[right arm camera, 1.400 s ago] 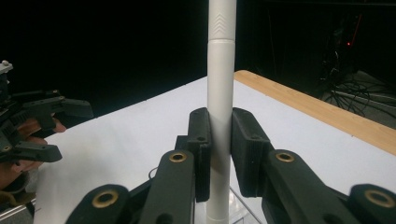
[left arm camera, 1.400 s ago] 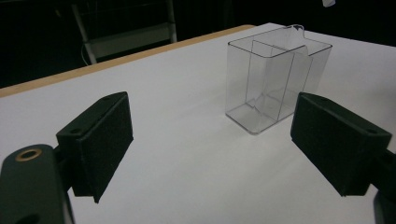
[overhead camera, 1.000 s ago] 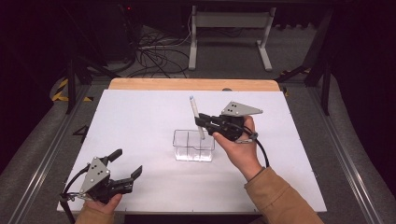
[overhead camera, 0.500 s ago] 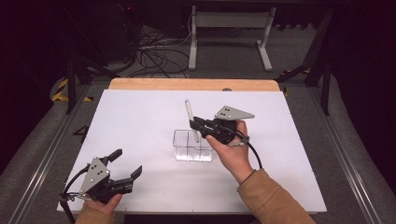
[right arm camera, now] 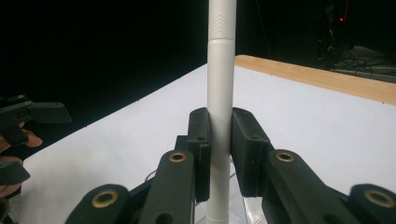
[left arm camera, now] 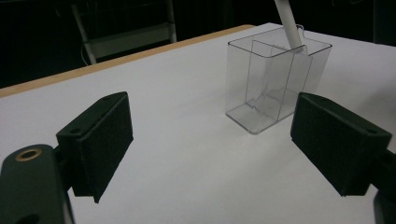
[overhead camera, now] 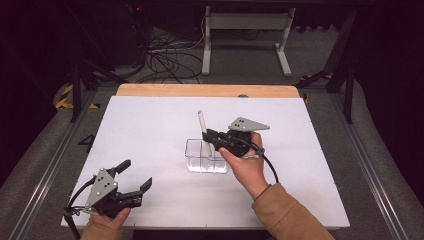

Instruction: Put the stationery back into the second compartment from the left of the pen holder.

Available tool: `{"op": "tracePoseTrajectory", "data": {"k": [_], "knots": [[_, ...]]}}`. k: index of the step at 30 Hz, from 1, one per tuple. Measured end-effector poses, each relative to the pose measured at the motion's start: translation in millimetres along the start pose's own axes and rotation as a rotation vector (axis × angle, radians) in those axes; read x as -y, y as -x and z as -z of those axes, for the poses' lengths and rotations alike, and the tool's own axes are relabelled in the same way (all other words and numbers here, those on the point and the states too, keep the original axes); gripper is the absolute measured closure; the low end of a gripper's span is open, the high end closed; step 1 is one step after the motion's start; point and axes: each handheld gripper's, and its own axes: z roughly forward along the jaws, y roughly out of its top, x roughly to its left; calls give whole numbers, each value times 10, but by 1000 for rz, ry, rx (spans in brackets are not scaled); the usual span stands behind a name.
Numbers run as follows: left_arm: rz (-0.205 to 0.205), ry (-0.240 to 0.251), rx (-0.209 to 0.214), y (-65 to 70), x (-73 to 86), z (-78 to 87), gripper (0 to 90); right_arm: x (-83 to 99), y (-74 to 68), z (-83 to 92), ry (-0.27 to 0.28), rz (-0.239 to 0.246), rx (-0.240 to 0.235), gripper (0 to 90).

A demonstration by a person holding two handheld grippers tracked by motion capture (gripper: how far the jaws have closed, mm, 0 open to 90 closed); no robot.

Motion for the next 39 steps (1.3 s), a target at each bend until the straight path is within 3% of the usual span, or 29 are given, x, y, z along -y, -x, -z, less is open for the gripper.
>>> {"op": "tracePoseTrajectory", "data": {"k": [17,20,28,31,39], "knots": [[0,0,0,-1,1,1,137,147,12,-33,-46,-8,5,781],[0,1,0,-3,1,2,137,143,26,-11,-46,-3,18,683],[1,1,0,0,0,-1,137,59,-28,121,-18,136,83,498],[1,1,0,1,-1,0,137,22,-38,152,-25,158,83,426],[7,3,-2,-1,1,7,137,-65,-96,254,-7,202,83,363]]}}
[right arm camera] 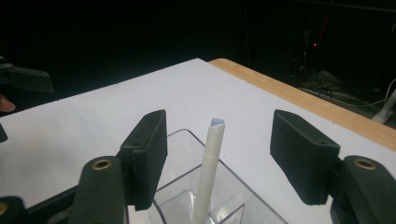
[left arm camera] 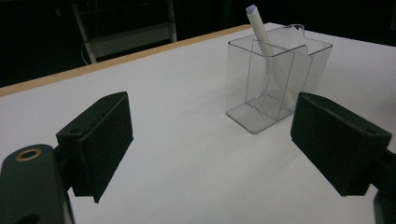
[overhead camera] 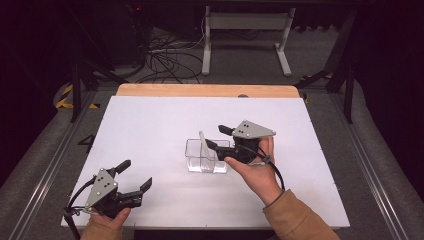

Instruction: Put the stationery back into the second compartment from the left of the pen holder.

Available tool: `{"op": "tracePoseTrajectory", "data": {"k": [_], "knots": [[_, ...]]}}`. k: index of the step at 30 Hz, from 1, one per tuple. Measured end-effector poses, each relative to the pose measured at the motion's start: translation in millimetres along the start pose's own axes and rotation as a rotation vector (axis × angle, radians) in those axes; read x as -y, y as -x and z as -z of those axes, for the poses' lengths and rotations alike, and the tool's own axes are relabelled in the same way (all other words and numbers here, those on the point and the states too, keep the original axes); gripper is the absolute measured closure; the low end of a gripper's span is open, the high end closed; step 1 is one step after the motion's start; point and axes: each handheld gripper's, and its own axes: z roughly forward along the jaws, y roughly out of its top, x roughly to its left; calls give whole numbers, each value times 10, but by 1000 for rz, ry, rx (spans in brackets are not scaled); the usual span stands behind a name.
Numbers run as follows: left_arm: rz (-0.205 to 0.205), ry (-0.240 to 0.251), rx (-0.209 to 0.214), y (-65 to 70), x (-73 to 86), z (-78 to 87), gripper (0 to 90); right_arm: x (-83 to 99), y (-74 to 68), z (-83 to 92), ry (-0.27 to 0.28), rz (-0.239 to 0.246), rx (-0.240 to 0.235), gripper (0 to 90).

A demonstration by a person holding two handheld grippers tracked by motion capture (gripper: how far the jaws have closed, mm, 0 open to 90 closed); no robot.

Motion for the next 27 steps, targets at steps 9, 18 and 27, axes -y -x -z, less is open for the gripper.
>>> {"op": "tracePoseTrajectory", "data": {"k": [9,18,27], "knots": [[-3,2,-6,-5,0,8,137,-57,10,122,31,44,-17,329],[1,0,-3,-1,2,3,136,-40,52,392,78,92,-29,302],[-2,3,-2,2,0,3,135,85,142,642,72,102,-30,275]]}}
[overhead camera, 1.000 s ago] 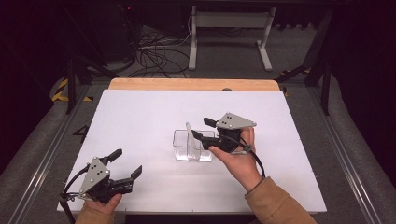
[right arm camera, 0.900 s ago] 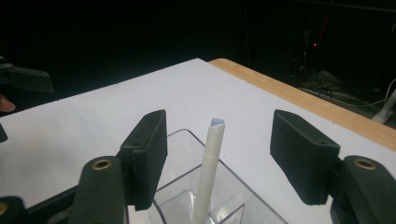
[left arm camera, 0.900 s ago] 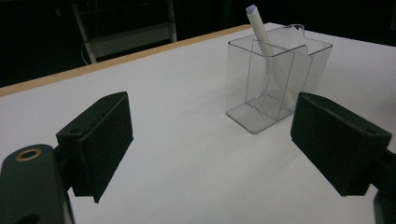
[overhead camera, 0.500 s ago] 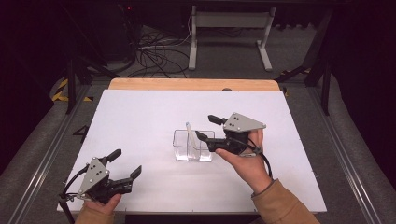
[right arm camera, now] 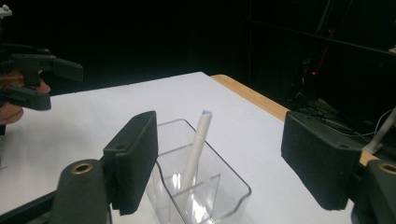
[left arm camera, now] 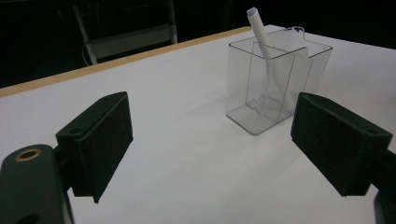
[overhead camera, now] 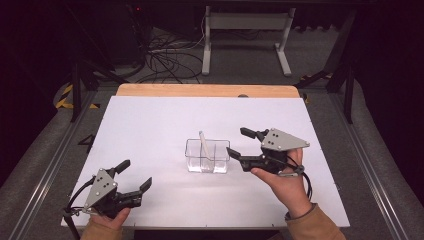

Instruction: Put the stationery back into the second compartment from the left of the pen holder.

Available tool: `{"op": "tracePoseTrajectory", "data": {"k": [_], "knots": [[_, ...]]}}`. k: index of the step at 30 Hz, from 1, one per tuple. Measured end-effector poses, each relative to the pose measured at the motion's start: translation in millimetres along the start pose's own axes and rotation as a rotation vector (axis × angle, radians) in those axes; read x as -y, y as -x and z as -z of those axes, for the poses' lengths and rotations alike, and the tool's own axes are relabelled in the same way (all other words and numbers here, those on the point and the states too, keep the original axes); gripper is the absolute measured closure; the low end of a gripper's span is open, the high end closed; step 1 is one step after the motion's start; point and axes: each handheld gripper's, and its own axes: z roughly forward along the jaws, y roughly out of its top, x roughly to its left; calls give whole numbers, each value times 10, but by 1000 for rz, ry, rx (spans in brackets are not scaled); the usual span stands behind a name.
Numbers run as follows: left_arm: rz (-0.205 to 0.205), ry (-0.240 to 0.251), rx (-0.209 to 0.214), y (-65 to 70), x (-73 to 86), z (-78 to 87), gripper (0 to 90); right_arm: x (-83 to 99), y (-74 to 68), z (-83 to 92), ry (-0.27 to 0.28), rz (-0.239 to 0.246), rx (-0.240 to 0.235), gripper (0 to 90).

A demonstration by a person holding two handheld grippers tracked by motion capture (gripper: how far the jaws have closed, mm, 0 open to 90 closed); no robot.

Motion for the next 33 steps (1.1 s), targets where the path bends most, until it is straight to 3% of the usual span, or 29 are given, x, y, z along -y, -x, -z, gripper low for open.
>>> {"op": "tracePoseTrajectory", "data": {"k": [15,26,33], "knots": [[1,7,2,9,-4,6,135,418,118,323,-26,-11,27,265],[-6,6,4,13,-4,1,133,809,152,497,-22,-57,58,255],[-11,3,7,0,1,3,131,1063,161,576,-73,-91,89,256]]}}
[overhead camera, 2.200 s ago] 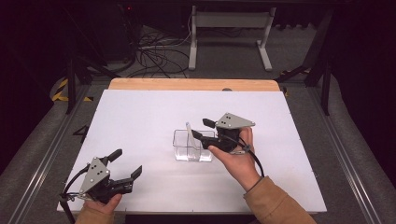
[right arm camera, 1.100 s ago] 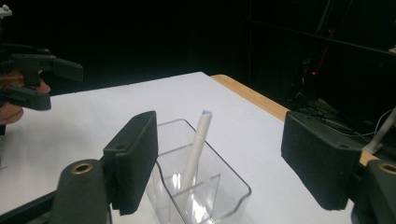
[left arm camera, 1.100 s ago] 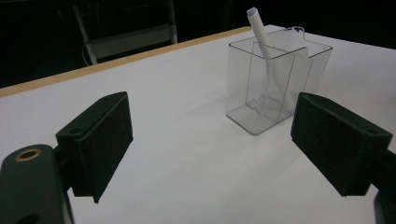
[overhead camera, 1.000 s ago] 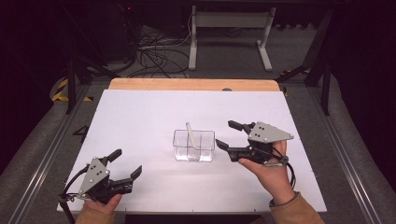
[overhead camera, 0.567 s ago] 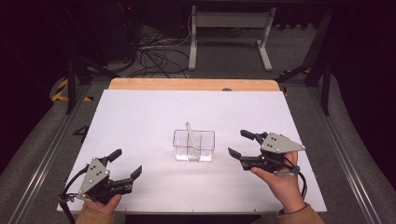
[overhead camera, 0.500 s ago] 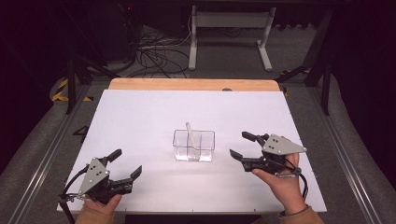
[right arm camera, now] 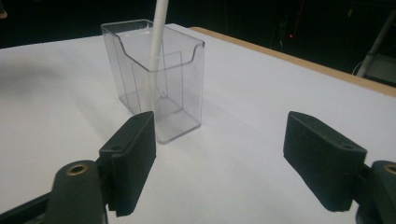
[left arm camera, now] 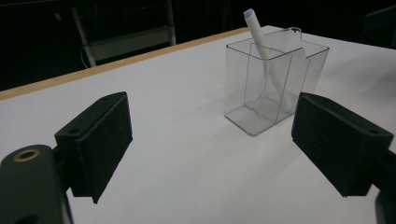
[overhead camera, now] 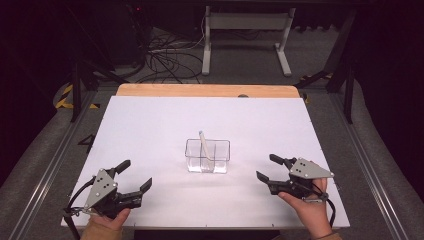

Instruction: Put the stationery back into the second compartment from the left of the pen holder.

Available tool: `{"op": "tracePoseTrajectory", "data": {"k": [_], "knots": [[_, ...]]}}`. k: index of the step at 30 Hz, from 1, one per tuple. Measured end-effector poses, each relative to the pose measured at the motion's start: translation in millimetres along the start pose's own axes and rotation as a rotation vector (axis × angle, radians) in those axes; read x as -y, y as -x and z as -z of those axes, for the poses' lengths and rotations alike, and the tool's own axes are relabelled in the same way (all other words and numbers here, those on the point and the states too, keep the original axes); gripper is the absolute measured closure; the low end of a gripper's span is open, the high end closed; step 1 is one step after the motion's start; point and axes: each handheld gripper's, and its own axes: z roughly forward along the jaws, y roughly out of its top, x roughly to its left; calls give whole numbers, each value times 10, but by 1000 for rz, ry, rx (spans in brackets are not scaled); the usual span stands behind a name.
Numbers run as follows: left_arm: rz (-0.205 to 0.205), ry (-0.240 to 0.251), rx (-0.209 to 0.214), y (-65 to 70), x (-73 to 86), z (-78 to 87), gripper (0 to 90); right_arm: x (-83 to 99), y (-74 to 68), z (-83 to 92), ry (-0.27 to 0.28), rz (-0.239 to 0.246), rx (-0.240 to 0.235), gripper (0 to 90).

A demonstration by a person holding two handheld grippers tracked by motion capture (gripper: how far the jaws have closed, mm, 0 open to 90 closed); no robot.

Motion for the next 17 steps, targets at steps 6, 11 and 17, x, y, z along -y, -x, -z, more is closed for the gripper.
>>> {"op": "tracePoseTrajectory", "data": {"k": [6,11,17], "knots": [[-10,1,8,-15,16,-6,124,163,11,42,-48,-31,21,259],[-11,2,16,-9,27,-16,116,143,13,45,-47,-40,29,265],[-3,-5,13,-20,40,-23,115,140,11,44,-13,-57,24,276]]}}
